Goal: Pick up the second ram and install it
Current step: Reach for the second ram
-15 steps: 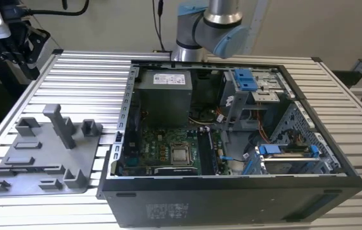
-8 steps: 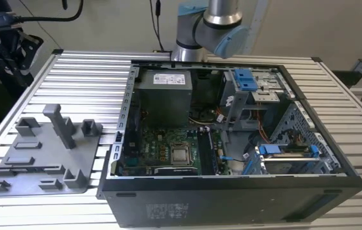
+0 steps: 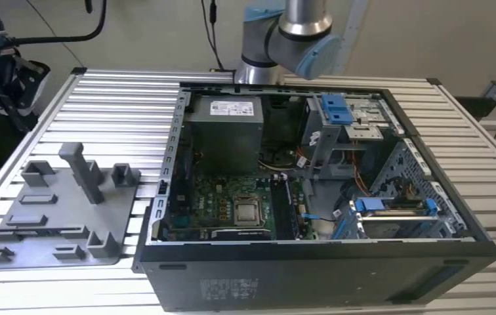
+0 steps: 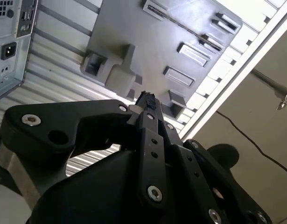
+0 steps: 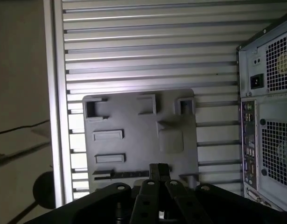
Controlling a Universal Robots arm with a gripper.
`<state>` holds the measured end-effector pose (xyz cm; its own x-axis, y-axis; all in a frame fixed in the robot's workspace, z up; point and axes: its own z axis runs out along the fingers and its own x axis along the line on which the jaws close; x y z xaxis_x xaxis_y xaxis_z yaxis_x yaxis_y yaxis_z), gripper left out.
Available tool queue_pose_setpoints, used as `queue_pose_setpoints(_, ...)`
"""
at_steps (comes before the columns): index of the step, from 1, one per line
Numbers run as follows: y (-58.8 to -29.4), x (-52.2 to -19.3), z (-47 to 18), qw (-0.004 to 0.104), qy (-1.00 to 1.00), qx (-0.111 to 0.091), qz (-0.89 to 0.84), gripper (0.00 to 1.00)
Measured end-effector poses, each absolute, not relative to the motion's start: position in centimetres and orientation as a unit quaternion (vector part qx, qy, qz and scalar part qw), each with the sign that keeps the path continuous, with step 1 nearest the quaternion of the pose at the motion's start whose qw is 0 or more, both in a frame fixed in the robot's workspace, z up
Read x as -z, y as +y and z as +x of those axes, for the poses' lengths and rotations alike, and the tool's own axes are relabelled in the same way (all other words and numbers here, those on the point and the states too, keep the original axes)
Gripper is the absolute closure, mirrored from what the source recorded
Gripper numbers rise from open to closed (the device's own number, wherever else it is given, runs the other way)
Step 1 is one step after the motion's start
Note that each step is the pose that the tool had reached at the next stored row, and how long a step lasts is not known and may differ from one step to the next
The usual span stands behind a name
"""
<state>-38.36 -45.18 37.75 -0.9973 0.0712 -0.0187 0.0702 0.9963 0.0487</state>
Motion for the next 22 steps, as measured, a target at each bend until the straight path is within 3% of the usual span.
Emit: queue_pose_setpoints(22,-46.5,-36.5,-40.0,0.007,0.999,-0.024,0.033,0.89)
